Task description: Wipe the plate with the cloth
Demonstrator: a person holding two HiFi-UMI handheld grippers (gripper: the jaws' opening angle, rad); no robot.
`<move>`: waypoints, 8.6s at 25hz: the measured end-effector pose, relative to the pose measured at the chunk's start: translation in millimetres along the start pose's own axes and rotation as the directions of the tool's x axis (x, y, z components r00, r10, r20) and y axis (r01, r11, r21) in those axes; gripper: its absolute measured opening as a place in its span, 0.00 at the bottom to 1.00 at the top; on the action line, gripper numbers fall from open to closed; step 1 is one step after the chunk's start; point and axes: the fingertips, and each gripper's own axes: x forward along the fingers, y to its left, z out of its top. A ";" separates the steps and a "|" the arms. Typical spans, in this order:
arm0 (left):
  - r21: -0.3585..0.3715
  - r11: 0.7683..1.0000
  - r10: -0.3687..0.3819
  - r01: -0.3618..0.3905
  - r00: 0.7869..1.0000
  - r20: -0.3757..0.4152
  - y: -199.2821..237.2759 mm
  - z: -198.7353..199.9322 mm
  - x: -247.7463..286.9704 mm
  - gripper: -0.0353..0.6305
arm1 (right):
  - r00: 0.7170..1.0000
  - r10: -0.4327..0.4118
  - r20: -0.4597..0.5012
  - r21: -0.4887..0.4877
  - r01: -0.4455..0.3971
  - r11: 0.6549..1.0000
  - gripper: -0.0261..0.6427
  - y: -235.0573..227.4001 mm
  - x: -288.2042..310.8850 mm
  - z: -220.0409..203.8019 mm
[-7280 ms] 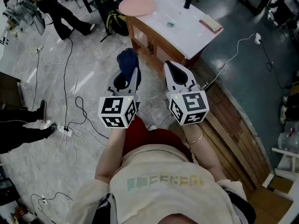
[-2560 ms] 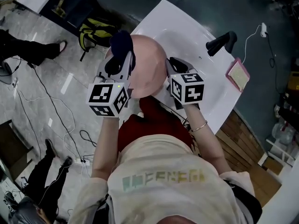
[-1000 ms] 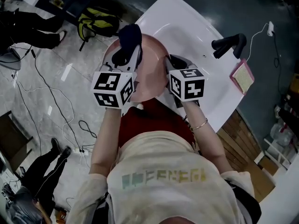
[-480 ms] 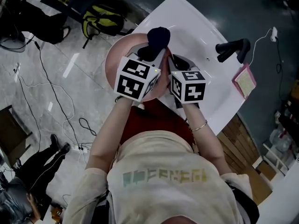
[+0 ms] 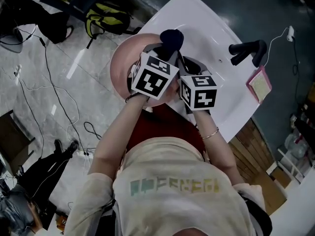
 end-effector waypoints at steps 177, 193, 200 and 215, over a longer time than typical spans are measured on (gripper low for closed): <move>-0.085 0.985 0.121 -0.150 0.953 -0.279 22.3 -123.9 -116.9 0.17 | 0.997 -0.067 0.030 -0.106 0.070 0.992 0.12 0.5 -11.3 -17.5; -0.068 0.944 0.313 -0.322 0.942 -0.121 60.1 -99.2 -129.9 0.17 | 0.995 -0.085 0.050 -0.143 0.091 0.986 0.12 0.6 -17.5 -15.3; -0.090 0.931 0.347 -0.354 0.934 -0.083 71.3 -92.2 -134.3 0.17 | 0.993 -0.081 0.083 -0.139 0.092 0.986 0.12 3.2 -15.2 -8.0; -0.115 0.926 0.376 -0.361 0.911 0.169 76.2 -51.0 -159.4 0.17 | 0.965 -0.096 0.243 -0.110 0.126 0.986 0.12 8.2 -40.4 19.3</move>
